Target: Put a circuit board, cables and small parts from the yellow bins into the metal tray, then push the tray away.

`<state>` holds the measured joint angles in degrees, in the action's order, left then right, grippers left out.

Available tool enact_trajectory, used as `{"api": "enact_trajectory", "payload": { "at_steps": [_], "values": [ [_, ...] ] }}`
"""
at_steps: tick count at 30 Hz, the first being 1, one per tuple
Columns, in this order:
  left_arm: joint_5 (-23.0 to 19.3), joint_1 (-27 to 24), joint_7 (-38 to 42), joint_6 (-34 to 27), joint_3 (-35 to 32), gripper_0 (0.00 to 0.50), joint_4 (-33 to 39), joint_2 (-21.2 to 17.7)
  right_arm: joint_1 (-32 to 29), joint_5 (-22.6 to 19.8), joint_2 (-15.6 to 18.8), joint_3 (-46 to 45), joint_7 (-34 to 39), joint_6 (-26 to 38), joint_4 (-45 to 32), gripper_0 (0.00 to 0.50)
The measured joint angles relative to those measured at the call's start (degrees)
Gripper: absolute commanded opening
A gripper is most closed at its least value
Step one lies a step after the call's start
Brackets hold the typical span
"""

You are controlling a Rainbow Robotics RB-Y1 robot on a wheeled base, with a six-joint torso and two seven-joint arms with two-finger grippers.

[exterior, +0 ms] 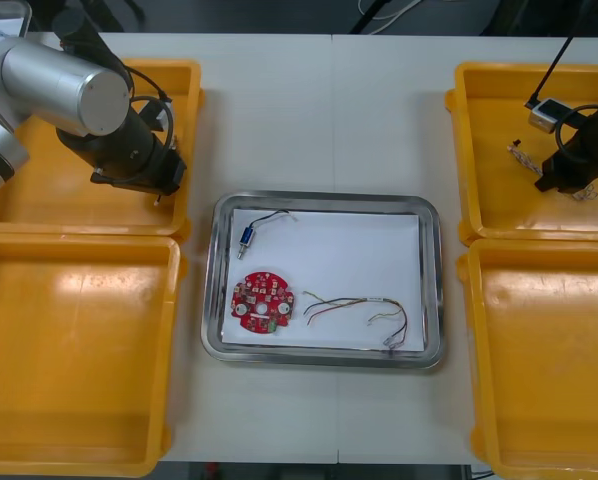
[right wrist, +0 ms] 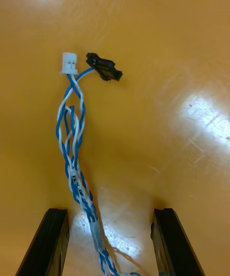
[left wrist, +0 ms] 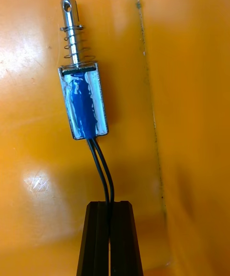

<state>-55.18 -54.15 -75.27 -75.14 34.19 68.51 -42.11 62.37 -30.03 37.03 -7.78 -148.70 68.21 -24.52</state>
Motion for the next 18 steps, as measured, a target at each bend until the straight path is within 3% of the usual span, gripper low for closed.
{"api": "enact_trajectory", "payload": {
  "at_steps": [14, 15, 16, 18],
  "values": [
    [-1.1, 0.0, 0.0, 0.0, 0.0, 0.0, 0.0, -1.5, -0.5, -0.1, 0.0, 0.0, 0.0, -2.4, -0.1, 0.498],
    [-1.2, 0.0, 0.0, 0.0, 0.0, 0.0, 0.0, -1.9, -0.5, -0.1, 0.0, 0.0, 0.0, -2.4, -0.1, 0.412],
    [-1.4, 0.0, 0.0, 0.0, 0.0, 0.0, 0.0, -2.3, -0.6, -0.2, 0.0, 0.0, 0.0, -2.4, -0.2, 0.371],
    [-1.5, 0.0, 0.0, 0.0, 0.0, 0.0, 0.0, -3.1, -0.7, -0.8, 0.0, 0.0, 0.0, -2.6, -0.2, 0.103]
  ]
}}
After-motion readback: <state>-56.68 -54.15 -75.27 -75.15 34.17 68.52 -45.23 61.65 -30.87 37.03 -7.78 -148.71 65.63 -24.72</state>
